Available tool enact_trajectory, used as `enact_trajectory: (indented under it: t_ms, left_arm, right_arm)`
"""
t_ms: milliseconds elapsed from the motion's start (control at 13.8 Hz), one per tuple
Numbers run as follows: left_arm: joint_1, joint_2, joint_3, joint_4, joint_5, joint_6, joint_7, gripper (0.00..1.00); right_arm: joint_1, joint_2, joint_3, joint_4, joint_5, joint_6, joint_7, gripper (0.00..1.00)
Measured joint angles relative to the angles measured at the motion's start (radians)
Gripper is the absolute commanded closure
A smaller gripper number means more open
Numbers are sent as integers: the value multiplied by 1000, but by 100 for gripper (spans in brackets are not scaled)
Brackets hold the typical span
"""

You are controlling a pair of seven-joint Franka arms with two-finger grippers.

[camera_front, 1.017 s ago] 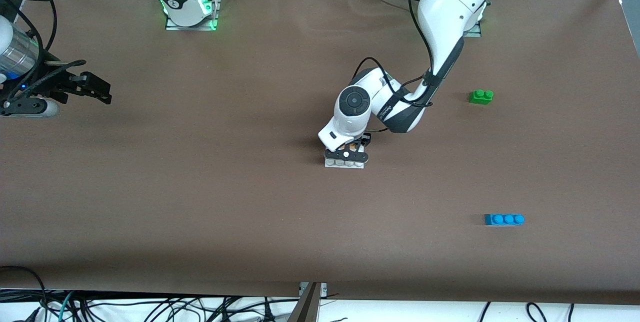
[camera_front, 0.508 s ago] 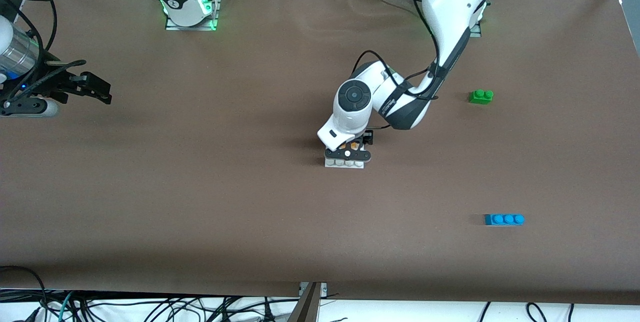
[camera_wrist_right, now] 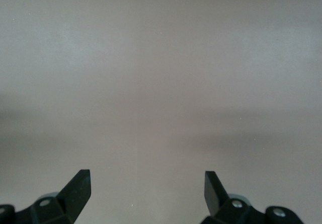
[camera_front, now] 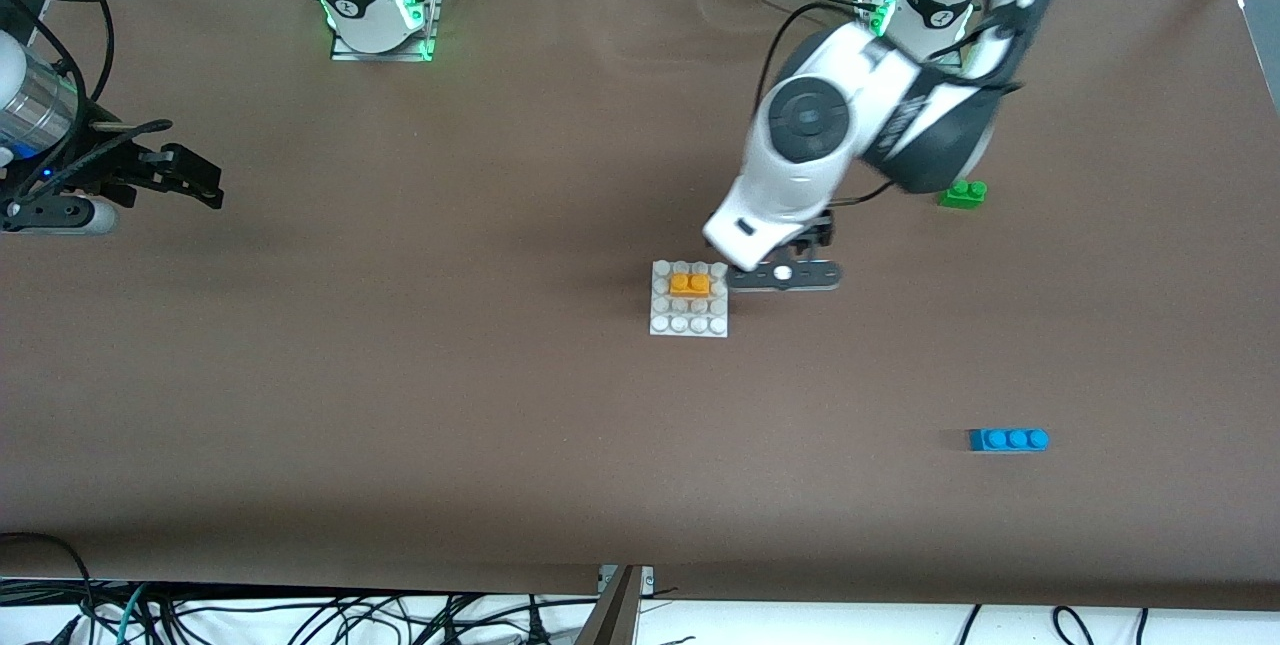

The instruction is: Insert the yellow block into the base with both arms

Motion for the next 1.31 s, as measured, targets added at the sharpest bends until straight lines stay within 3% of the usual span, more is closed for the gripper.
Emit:
enact_trajectory:
  t_ms: [218, 436, 653, 871, 1089, 1307]
  left_arm:
    - [133, -62, 5, 69, -30, -159, 139, 0]
    - [256, -91, 13, 120, -31, -225, 265, 0]
    - [287, -158, 131, 118, -40, -236, 436, 0]
    - [291, -234, 238, 21, -85, -176, 586, 0]
    - [290, -307, 252, -132, -86, -64, 603, 0]
    - [290, -347, 253, -177, -86, -51, 604, 0]
  right_arm:
    - [0, 0, 0, 0, 0, 0, 0, 0]
    - [0, 0, 0, 0, 0, 0, 0, 0]
    - [0, 0, 1, 1, 0, 0, 0, 0]
    - [1, 0, 4, 2, 0, 0, 0, 0]
    - [1, 0, 7, 3, 7, 0, 0, 0]
    - [1, 0, 8, 4, 15, 0, 0, 0]
